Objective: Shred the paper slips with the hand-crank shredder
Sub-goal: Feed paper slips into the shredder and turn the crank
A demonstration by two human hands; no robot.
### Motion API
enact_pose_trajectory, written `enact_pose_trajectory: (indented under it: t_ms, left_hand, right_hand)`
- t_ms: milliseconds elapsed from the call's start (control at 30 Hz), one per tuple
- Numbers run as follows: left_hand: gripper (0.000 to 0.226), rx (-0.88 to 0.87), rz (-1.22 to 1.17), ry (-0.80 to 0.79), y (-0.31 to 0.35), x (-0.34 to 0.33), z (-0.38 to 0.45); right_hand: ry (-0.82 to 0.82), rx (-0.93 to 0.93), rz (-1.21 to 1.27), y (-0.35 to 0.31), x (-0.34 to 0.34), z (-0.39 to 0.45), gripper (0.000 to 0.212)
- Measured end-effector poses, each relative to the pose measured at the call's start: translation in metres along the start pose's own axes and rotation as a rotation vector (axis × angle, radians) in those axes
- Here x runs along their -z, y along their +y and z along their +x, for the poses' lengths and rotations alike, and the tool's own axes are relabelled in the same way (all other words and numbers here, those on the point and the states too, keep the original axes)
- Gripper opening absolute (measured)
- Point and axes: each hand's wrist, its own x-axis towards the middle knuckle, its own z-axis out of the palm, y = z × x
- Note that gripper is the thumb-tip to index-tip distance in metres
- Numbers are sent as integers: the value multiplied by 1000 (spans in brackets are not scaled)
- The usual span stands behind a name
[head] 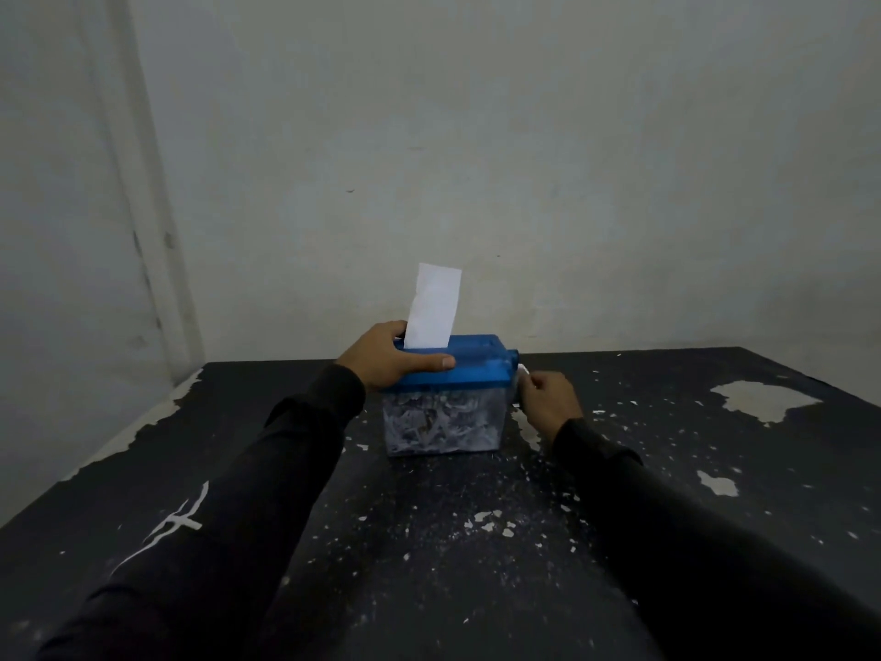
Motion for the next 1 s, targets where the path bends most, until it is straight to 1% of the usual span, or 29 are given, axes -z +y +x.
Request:
enact_pose_trajectory:
  t_ms: [67, 133, 200, 300, 367, 467, 533, 633, 767, 933, 1000]
  left_hand:
    - [79, 14, 10, 0, 1, 0, 1]
    - [74, 23, 18, 0, 1, 0, 2]
    - [66, 32, 22, 0, 1, 0, 3]
    - [59, 32, 23, -3, 3, -1, 2]
    - [58, 26, 18, -15, 1, 0, 3]
    - [62, 10, 29, -21, 2, 1, 3]
    - [60, 6, 35, -25, 3, 1, 2]
    - [54, 3, 44, -17, 2, 1, 2]
    - [51, -1, 38, -27, 1, 1, 1]
    - [64, 13, 29, -25, -1, 1, 2]
    - [62, 22, 35, -14, -1, 0, 2]
  right_hand:
    - [63, 24, 48, 1, 4, -16, 47]
    - [93, 45, 180, -7, 11, -25, 41]
    - [60, 61, 299, -19, 21, -29, 34]
    - [-63, 100, 455, -42, 39, -24, 33]
    - [-109, 121, 432, -58, 44, -11, 33]
    - [-66, 80, 330, -67, 39, 24, 26]
    - [-40, 25, 297, -63, 32, 43, 19]
    - [-53, 15, 312, -53, 22, 51, 23]
    - [7, 12, 244, -44, 22, 54, 32]
    - [-59, -39, 73, -24, 14, 49, 30]
    - [-76, -75, 55, -7, 7, 37, 32]
